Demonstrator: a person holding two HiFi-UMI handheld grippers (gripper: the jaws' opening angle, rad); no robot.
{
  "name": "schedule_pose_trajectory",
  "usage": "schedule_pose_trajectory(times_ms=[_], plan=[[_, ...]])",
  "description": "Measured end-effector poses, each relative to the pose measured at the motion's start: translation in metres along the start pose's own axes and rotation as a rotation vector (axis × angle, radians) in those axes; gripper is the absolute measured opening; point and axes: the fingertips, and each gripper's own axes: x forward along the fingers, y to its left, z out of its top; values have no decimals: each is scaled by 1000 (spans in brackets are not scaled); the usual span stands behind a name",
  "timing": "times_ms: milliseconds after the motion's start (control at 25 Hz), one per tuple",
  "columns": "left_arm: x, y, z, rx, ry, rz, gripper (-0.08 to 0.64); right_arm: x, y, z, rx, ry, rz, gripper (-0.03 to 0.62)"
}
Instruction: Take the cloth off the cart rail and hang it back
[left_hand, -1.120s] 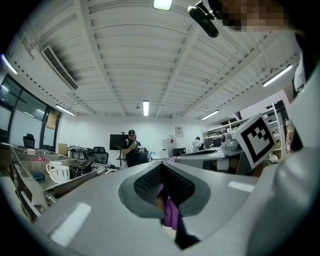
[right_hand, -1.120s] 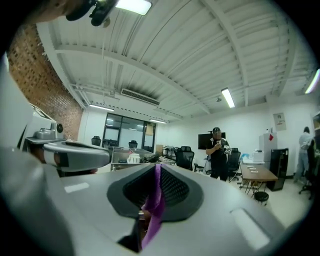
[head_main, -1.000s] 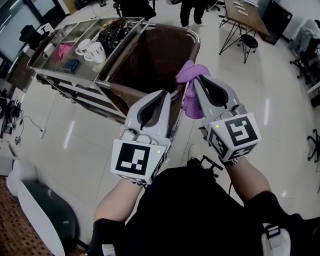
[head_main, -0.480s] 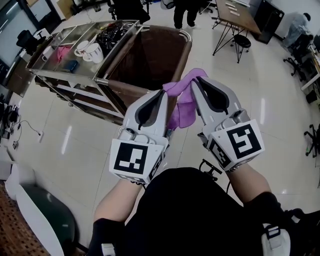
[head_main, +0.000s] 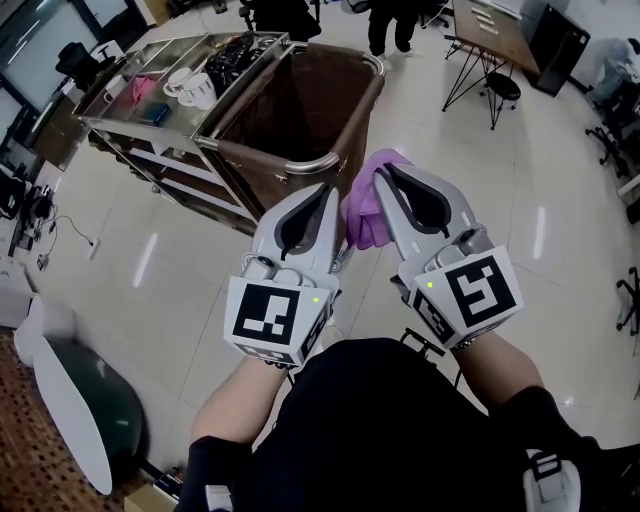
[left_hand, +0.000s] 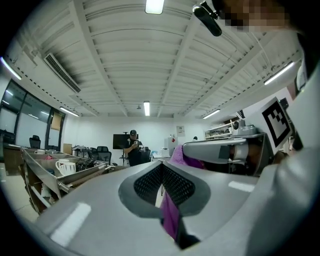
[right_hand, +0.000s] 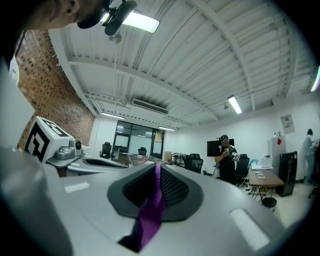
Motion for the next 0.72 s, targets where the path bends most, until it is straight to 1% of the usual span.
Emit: schedule_pose_trajectory(times_ms=[160, 320, 480, 600, 720], plan=[[-6, -14, -11, -1, 25, 31, -2, -12, 3, -5, -5, -40, 39, 31], [-11, -21, -16, -18, 58, 81, -2, -22, 6, -12, -3, -42, 76, 31], [-20, -27, -19, -14, 69, 107, -2, -29, 11, -17, 5, -43, 101, 31], [-27, -30, -15, -4, 55, 112, -2, -34, 19, -14, 2, -46, 114, 31], [-33, -33, -11, 19, 43, 93, -2, -35, 26, -10, 0, -49, 114, 31]])
